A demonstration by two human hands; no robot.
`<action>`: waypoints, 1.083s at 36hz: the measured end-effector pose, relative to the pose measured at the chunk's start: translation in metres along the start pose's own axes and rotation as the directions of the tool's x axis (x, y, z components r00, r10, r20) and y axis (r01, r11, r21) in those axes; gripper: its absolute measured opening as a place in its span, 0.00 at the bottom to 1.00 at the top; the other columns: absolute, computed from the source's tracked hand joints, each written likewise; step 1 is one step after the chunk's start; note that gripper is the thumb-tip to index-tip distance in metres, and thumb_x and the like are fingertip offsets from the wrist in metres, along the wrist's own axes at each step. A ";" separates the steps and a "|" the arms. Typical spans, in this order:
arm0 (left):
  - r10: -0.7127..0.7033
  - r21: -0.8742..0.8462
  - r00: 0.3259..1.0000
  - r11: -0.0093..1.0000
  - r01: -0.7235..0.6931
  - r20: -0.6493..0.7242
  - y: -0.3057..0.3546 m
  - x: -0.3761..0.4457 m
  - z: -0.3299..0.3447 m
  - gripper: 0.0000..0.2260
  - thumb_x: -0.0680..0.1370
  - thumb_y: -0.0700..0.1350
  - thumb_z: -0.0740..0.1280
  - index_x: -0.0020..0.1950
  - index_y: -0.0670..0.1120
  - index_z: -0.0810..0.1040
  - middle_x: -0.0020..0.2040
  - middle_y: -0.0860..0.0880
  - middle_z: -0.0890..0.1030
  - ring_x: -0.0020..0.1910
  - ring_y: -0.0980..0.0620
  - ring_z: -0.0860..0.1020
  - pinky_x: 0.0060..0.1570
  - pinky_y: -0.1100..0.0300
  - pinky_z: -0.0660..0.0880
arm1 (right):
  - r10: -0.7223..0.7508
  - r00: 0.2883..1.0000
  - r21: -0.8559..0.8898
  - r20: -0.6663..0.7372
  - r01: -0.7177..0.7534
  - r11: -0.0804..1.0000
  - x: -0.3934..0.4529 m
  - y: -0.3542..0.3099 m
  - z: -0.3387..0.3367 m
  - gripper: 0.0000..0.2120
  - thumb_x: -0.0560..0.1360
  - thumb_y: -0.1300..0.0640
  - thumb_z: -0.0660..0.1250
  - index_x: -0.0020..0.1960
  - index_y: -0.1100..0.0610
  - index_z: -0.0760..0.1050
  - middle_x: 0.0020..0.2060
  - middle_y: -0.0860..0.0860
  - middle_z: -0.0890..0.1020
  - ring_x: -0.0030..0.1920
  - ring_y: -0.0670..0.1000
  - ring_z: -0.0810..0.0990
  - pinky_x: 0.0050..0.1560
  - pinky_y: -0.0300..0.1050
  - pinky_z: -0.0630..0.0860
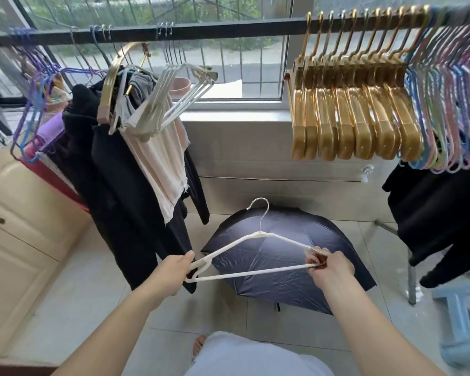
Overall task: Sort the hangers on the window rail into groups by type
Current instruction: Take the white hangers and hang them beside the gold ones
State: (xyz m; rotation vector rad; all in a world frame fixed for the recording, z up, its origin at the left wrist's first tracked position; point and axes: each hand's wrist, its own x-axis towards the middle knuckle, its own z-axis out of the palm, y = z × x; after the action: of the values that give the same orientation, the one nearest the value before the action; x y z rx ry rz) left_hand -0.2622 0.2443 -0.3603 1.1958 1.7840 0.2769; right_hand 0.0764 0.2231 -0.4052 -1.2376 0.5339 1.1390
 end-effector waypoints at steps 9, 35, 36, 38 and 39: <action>-0.181 -0.033 0.954 0.980 0.194 0.240 -0.001 0.002 -0.021 0.20 0.85 0.55 0.61 0.35 0.48 0.68 0.29 0.51 0.61 0.27 0.53 0.56 0.28 0.61 0.57 | 0.068 0.996 0.074 0.057 -0.072 0.995 0.002 0.007 -0.001 0.21 0.87 0.51 0.50 0.41 0.60 0.69 0.35 0.57 0.74 0.26 0.52 0.68 0.23 0.38 0.69; -0.106 -0.351 0.980 0.935 0.042 -0.166 0.023 0.018 -0.049 0.20 0.82 0.46 0.62 0.31 0.43 0.70 0.25 0.45 0.73 0.28 0.42 0.80 0.30 0.56 0.72 | 0.218 0.550 -0.525 0.806 0.835 -0.166 -0.092 -0.046 0.024 0.24 0.80 0.40 0.67 0.45 0.62 0.78 0.31 0.48 0.69 0.33 0.48 0.65 0.37 0.46 0.62; -0.106 -0.350 0.979 0.936 0.039 -0.175 0.025 0.018 -0.050 0.19 0.82 0.46 0.62 0.32 0.42 0.71 0.25 0.45 0.73 0.28 0.43 0.79 0.29 0.56 0.72 | 0.214 0.522 -0.490 0.826 0.852 -0.183 -0.096 -0.046 0.024 0.23 0.80 0.41 0.67 0.43 0.62 0.77 0.31 0.48 0.69 0.33 0.47 0.65 0.38 0.47 0.62; -0.087 -0.342 0.980 0.940 0.020 -0.181 0.030 0.018 -0.052 0.17 0.82 0.46 0.62 0.34 0.42 0.72 0.26 0.45 0.73 0.27 0.43 0.79 0.28 0.57 0.71 | 0.216 0.487 -0.459 0.846 0.872 -0.170 -0.104 -0.049 0.022 0.19 0.80 0.44 0.68 0.40 0.58 0.77 0.31 0.46 0.70 0.33 0.46 0.66 0.38 0.47 0.63; -0.066 -0.339 0.982 0.941 0.001 -0.180 0.033 0.017 -0.053 0.17 0.82 0.45 0.62 0.34 0.41 0.73 0.27 0.45 0.73 0.26 0.43 0.78 0.28 0.57 0.70 | 0.210 0.481 -0.456 0.851 0.876 -0.159 -0.108 -0.052 0.020 0.17 0.80 0.46 0.68 0.40 0.58 0.77 0.31 0.46 0.71 0.33 0.46 0.67 0.38 0.47 0.64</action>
State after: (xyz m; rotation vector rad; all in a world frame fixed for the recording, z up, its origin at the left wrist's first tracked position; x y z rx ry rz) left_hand -0.2858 0.2904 -0.3212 0.9158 1.8247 0.6685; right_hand 0.0753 0.2051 -0.2854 -1.6607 -1.8060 1.1863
